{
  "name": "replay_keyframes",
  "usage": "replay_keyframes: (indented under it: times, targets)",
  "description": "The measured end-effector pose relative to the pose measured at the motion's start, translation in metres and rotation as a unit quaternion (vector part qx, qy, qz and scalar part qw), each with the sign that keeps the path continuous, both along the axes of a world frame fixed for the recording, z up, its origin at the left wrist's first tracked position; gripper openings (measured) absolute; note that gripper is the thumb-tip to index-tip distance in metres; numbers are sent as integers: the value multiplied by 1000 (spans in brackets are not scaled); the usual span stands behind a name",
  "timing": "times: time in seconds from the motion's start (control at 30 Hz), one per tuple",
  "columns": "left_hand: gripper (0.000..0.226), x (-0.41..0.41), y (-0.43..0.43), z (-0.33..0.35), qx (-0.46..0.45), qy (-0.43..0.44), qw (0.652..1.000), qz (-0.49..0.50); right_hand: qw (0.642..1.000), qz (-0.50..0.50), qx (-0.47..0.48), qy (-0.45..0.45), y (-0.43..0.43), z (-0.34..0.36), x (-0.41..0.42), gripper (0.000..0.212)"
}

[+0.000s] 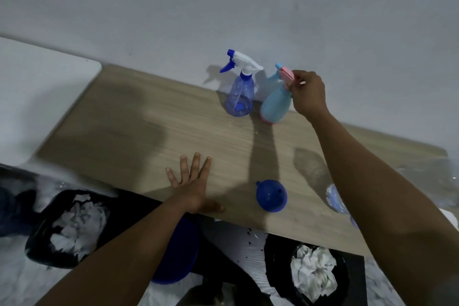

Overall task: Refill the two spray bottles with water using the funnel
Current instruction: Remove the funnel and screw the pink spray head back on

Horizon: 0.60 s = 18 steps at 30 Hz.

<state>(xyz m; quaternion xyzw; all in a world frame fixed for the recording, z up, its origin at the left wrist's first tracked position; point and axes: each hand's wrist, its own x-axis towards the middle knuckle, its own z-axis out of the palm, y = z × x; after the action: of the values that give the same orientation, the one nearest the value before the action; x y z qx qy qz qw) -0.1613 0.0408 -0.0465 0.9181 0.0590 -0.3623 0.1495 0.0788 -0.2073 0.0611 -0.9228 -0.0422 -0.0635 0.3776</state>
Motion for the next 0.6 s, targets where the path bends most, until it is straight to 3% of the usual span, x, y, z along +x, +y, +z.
replay_keyframes:
  times: [0.1,0.2,0.3,0.4,0.6]
  targets:
    - [152,-1,1,-2,-2,-6,1000,1,1000,-10,26,-3,4,-5,1,35]
    - [151,-3,4,-1,-9,-10,1000,-2,998,-27,50,4,3,-5,-8,59]
    - [148,-3,6,-1,-15,-9,1000,-5,996,-52,61,-42,-6,-4,-39,73]
    - [146,-4,8,-2,-19,-10,1000,-5,992,-72,93,-41,-19,-23,-97,62]
    - [146,-3,6,-5,-18,-19,1000,1,989,-85,83,86,-67,-88,-235,35]
